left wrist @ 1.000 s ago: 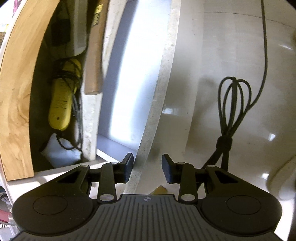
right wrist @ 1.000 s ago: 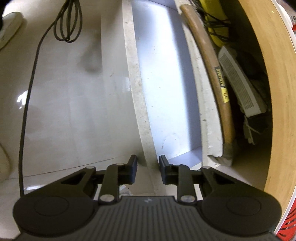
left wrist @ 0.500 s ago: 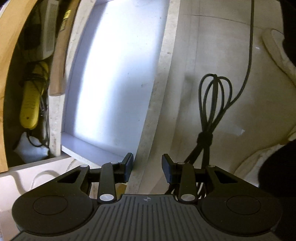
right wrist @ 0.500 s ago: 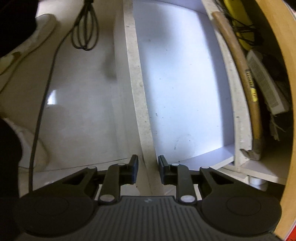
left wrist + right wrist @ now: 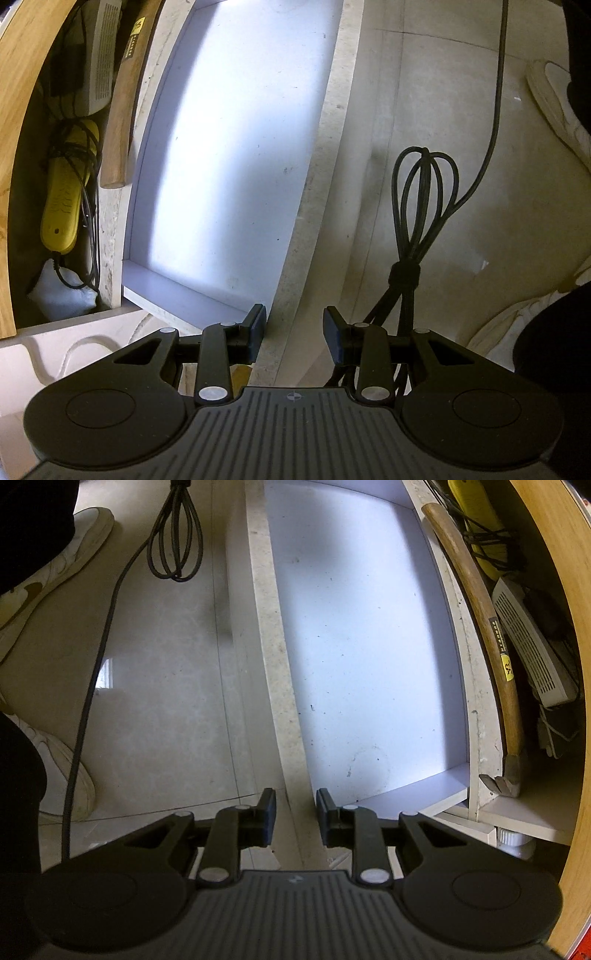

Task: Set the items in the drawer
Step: 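Pull the white drawer outward with both grippers, then open both grippers to release the drawer edge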

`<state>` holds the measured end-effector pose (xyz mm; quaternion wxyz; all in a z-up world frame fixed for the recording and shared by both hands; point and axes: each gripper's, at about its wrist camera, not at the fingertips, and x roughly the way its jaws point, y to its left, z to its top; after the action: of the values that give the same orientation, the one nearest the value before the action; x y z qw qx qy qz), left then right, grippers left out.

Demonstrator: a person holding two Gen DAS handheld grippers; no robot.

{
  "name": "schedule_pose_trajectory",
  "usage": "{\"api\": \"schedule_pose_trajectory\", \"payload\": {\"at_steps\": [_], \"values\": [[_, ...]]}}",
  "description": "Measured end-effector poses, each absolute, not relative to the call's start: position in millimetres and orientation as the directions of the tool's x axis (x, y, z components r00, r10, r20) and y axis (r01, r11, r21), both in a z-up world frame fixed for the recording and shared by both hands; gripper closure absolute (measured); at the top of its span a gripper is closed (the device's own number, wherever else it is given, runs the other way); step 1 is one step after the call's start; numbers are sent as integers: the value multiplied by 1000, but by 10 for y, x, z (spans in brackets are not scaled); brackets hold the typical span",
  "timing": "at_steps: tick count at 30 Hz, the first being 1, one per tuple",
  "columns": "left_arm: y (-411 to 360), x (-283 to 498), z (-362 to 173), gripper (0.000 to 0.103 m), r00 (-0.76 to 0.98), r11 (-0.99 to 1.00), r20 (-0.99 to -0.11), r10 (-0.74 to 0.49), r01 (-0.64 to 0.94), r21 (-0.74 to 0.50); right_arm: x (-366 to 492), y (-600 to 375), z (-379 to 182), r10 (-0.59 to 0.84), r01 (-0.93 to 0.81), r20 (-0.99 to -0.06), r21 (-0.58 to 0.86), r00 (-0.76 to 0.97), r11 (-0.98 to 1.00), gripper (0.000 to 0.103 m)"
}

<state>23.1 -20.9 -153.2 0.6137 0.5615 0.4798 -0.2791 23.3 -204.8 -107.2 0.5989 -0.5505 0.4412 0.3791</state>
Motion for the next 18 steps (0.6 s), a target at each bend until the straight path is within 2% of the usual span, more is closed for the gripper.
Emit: {"api": "schedule_pose_trajectory", "payload": {"at_steps": [3,8,9,10,11,13,18], "values": [[-149,-62,-1410,70,382,210,-904,194,883,419,246,-2045,-1070,-33,-940,-945,-326,324,105,78],[-169,-4,-1430,69,388,216,-901,193,879,425,223,-2047,-1062,-24,-939,-944,-329,329,96,75],[-178,3,-1438,67,396,214,-899,188,877,431,221,-2045,-1064,-17,-939,-943,-332,332,94,57],[-191,7,-1445,55,405,209,-896,180,874,438,210,-2040,-1067,-12,-936,-940,-341,341,92,38],[-204,14,-1449,31,415,206,-893,172,872,445,194,-2032,-1069,-6,-931,-936,-352,353,95,0],[-220,35,-1433,10,437,211,-887,151,862,461,191,-2007,-1110,14,-928,-933,-356,360,105,0],[-215,100,-1421,6,453,225,-880,147,850,475,259,-1959,-1269,26,-921,-927,-368,374,131,0]]}}
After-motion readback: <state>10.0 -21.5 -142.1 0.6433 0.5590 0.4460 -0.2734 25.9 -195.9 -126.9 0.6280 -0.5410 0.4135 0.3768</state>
